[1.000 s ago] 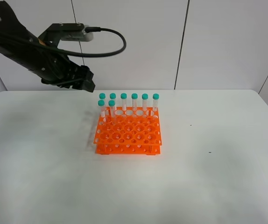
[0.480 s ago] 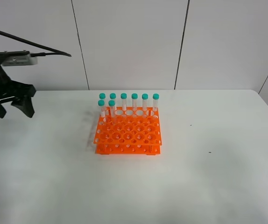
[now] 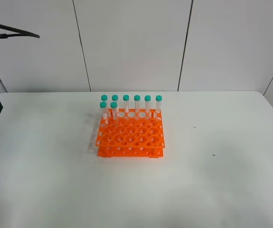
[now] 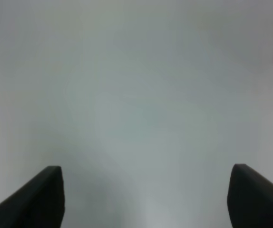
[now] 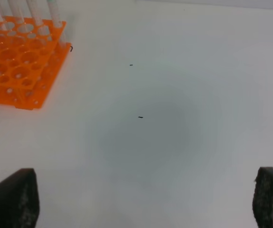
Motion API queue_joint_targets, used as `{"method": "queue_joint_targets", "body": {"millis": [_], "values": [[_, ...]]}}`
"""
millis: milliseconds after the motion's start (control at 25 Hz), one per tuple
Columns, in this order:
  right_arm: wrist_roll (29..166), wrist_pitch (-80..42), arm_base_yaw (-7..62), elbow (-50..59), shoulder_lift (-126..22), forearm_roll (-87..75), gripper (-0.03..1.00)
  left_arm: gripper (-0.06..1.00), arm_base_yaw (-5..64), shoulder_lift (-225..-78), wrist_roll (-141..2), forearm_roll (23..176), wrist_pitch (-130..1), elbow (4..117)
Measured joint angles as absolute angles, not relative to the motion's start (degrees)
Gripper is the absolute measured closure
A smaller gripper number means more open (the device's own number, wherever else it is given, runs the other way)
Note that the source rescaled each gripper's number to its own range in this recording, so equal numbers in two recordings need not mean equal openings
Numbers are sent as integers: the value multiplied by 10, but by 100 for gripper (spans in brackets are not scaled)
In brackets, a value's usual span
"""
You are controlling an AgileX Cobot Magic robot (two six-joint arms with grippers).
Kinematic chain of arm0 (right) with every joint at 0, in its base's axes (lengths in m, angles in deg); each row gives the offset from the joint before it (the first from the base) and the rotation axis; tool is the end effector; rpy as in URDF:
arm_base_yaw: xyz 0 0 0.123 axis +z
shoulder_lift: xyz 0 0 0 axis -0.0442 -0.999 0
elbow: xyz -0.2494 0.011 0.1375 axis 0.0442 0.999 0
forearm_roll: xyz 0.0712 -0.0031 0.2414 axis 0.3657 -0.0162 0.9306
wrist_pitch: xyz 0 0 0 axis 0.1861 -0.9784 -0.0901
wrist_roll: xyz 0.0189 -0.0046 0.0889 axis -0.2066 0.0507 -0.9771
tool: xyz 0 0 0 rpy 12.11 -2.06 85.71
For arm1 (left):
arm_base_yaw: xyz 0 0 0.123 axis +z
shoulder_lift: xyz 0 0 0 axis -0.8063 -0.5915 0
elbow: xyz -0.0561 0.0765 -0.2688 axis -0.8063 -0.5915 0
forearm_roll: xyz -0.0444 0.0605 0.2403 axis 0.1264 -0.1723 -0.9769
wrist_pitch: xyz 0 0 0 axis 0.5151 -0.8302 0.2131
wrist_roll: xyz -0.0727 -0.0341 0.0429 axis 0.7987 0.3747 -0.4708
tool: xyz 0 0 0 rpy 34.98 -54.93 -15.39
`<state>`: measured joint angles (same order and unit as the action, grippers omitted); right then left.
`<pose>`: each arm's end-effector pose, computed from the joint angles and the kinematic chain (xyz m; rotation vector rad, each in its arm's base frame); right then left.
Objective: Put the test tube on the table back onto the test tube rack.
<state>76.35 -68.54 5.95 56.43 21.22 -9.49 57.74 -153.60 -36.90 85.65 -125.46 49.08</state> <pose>-0.0035 0.0063 0.2779 -0.0918 2.0131 0.1182 0.2512 0.0176 0.3343 -0.0720 2.7465 0.0240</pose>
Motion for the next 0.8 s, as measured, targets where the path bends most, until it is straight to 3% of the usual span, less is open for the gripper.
{"method": "queue_joint_targets", "body": {"millis": [520, 800], "values": [[764, -685, 59, 564, 212, -95, -3, 1, 574, -1222, -384, 874, -1241, 190], [764, -685, 59, 564, 212, -95, -3, 1, 574, -992, -385, 875, -1228, 108]]}}
